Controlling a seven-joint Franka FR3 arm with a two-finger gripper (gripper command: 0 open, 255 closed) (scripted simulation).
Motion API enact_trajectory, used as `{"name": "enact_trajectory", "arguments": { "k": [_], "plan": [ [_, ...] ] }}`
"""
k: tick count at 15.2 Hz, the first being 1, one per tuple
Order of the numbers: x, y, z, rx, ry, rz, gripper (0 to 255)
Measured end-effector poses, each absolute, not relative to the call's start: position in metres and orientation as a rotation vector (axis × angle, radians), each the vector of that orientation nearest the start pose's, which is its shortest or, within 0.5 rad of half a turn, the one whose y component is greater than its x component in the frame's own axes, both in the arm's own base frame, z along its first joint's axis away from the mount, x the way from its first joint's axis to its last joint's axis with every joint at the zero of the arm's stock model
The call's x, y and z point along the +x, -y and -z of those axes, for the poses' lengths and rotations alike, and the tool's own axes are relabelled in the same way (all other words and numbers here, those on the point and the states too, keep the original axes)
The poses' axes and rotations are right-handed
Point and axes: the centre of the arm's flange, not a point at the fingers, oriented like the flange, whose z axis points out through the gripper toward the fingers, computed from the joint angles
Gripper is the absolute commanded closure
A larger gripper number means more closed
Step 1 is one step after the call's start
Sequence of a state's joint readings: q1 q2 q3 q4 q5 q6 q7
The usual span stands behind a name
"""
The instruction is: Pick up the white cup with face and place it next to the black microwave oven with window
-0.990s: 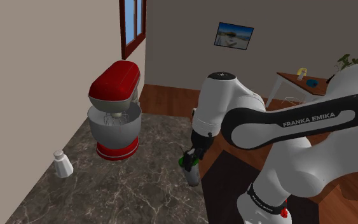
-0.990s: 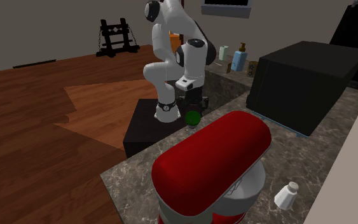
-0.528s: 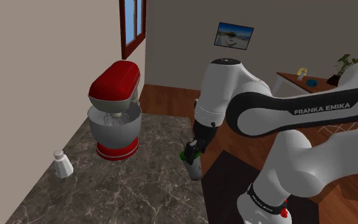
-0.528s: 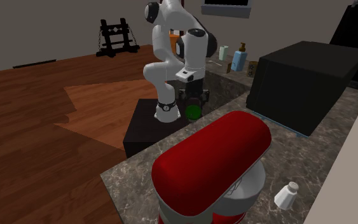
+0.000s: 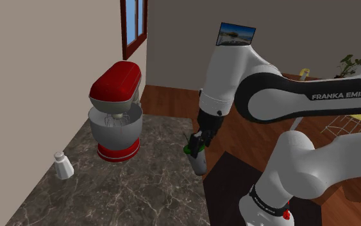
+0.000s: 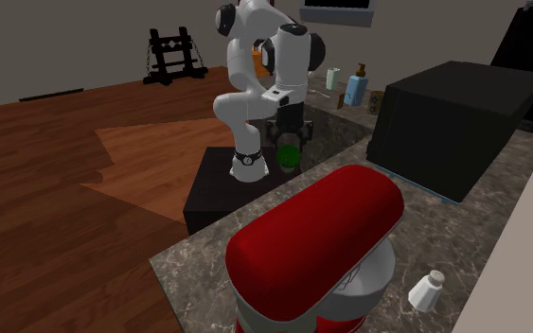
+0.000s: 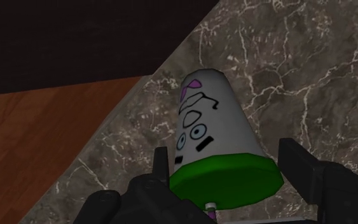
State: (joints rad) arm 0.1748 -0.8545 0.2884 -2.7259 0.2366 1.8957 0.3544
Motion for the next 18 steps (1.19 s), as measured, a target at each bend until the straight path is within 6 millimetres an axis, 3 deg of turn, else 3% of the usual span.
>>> {"name": "enact_trajectory", "arguments": {
  "k": [18],
  "plan": [
    [0.266, -0.148, -0.546, -3.128, -0.096, 0.012, 255]
  ]
}}
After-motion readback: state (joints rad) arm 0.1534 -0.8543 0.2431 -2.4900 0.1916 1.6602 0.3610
